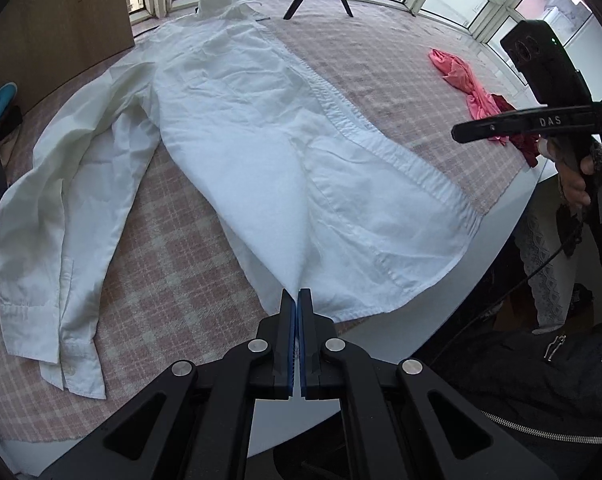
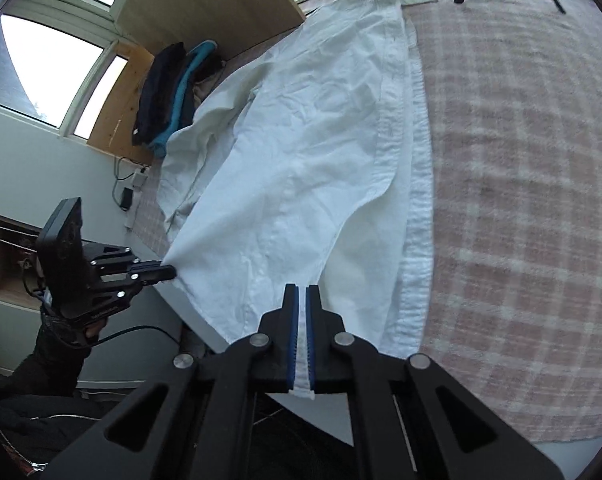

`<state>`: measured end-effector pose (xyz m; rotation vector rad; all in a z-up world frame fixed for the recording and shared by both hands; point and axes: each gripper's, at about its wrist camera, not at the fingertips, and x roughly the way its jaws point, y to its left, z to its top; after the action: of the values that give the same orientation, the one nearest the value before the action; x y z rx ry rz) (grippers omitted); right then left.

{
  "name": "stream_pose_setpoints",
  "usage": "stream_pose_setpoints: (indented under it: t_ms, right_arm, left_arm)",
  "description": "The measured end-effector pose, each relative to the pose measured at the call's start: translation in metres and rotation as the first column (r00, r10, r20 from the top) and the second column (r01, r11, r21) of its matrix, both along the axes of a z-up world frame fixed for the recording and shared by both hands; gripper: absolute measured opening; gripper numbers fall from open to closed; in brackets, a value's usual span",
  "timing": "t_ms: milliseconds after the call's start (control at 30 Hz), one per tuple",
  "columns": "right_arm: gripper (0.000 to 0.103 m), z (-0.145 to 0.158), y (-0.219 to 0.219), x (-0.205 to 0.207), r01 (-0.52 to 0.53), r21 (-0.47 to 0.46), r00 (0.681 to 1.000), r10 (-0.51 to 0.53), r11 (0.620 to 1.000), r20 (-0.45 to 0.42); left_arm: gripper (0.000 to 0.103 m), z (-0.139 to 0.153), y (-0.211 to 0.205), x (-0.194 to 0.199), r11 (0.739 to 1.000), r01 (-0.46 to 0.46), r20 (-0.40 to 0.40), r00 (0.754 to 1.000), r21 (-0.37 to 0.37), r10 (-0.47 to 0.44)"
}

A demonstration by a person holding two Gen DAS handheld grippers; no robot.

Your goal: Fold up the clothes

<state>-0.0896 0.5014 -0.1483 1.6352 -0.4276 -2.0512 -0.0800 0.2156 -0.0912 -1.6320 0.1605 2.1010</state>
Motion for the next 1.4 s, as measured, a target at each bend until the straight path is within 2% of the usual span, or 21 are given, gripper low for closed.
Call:
stream_pose_setpoints:
  t_ms: [100, 200, 367, 433, 533, 633, 667, 700, 767, 900, 1000, 1167, 1267, 1400]
  right_arm:
    - [0.004, -0.013, 0.016, -0.005, 0.02, 0.072, 0.999, -0.022, 0.997, 0.032]
    - [0.005, -0.044, 0.018, 0.007, -0.032, 0.162, 0.997, 0.02, 0.986, 0.079]
    - [0.005, -0.081, 0.006, 0.031, -0.068, 0.117, 0.985, 0.048, 0.991, 0.163]
    - [0.006, -0.089, -0.004, 0.039, -0.1, 0.115, 0.98, 0.079, 0.988, 0.182]
    - [0.006, -0.091, -0.013, 0.048, -0.165, 0.109, 0.968, 0.14, 0.98, 0.21]
    - [0.006, -0.079, -0.002, 0.042, -0.141, 0.097, 0.976, 0.122, 0.985, 0.182]
    - [0.007, -0.075, 0.005, 0.035, -0.116, 0.1, 0.981, 0.099, 0.988, 0.165]
    - [0.01, -0.072, 0.012, 0.029, -0.096, 0.105, 0.986, 0.08, 0.99, 0.147]
    - [0.014, -0.07, 0.017, 0.017, -0.091, 0.126, 0.991, 0.076, 0.988, 0.113]
    - [0.014, -0.078, 0.001, 0.006, -0.173, 0.17, 0.982, 0.157, 0.97, 0.101]
    - [0.014, -0.082, -0.006, 0.003, -0.218, 0.185, 0.975, 0.207, 0.958, 0.077]
    - [0.02, -0.082, -0.006, -0.003, -0.243, 0.154, 0.969, 0.234, 0.958, 0.074]
    - [0.021, -0.079, -0.008, 0.002, -0.253, 0.158, 0.967, 0.244, 0.955, 0.072]
    - [0.027, -0.076, -0.013, 0.006, -0.274, 0.159, 0.962, 0.267, 0.949, 0.062]
  left_arm:
    - [0.001, -0.014, 0.012, 0.0, 1.0, 0.022, 0.021, 1.0, 0.001, -0.022]
    - [0.001, -0.02, 0.012, 0.003, 1.0, 0.02, 0.038, 0.999, 0.008, -0.02]
    - [0.002, -0.039, -0.015, 0.004, 0.995, -0.02, 0.072, 0.997, -0.097, 0.027]
    - [0.005, -0.049, -0.023, 0.005, 0.989, -0.03, 0.089, 0.995, -0.144, 0.043]
    - [0.004, -0.047, -0.018, 0.01, 0.98, -0.014, 0.07, 0.997, -0.199, 0.028]
    - [0.007, -0.031, 0.016, 0.019, 0.988, 0.037, 0.042, 0.999, -0.151, -0.031]
    - [0.012, -0.027, 0.032, 0.022, 0.99, 0.06, 0.034, 0.998, -0.126, -0.056]
    - [0.016, -0.025, 0.049, 0.025, 0.992, 0.086, 0.034, 0.996, -0.093, -0.083]
    - [0.017, -0.026, 0.085, 0.03, 0.991, 0.134, 0.041, 0.99, -0.021, -0.133]
    - [0.017, -0.039, 0.136, 0.025, 0.984, 0.173, 0.05, 0.983, 0.038, -0.175]
    - [0.017, -0.054, 0.154, 0.018, 0.984, 0.176, 0.051, 0.983, 0.006, -0.176]
    - [0.016, -0.083, 0.148, 0.01, 0.99, 0.128, 0.101, 0.987, -0.065, -0.121]
    - [0.016, -0.086, 0.145, 0.01, 0.992, 0.111, 0.101, 0.989, -0.063, -0.104]
    - [0.016, -0.084, 0.145, 0.011, 0.994, 0.096, 0.099, 0.991, -0.057, -0.09]
